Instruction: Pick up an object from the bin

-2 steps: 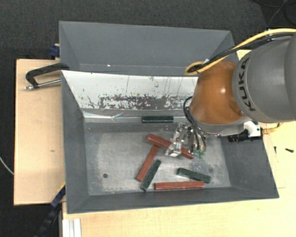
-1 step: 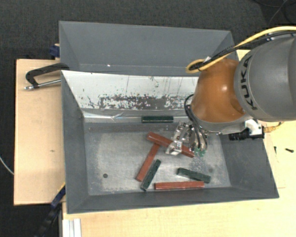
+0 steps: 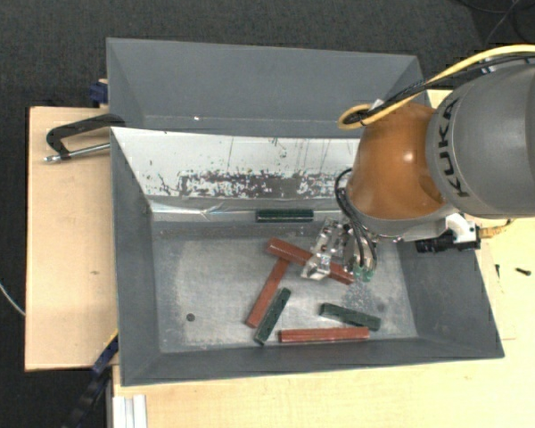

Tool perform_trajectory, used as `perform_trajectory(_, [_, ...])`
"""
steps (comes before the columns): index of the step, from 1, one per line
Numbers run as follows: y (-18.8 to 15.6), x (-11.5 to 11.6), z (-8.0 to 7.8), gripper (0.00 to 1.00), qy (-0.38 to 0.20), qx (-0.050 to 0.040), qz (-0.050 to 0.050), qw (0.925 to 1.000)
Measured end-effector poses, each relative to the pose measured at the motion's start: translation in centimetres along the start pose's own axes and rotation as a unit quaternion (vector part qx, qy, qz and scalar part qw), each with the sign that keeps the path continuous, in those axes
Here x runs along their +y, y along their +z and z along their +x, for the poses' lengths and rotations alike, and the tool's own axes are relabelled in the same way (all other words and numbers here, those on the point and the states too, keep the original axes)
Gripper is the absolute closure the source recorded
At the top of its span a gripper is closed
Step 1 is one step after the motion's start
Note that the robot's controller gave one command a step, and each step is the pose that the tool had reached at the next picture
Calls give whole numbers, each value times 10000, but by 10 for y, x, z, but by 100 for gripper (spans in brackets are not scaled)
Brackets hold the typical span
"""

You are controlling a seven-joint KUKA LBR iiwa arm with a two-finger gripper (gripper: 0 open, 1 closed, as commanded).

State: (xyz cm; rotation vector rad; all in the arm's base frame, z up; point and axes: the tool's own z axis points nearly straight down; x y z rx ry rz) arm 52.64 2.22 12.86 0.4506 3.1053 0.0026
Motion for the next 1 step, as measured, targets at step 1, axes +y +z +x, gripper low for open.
perform_trajectory(1, [-13,0,1,100,1,23,8,10000])
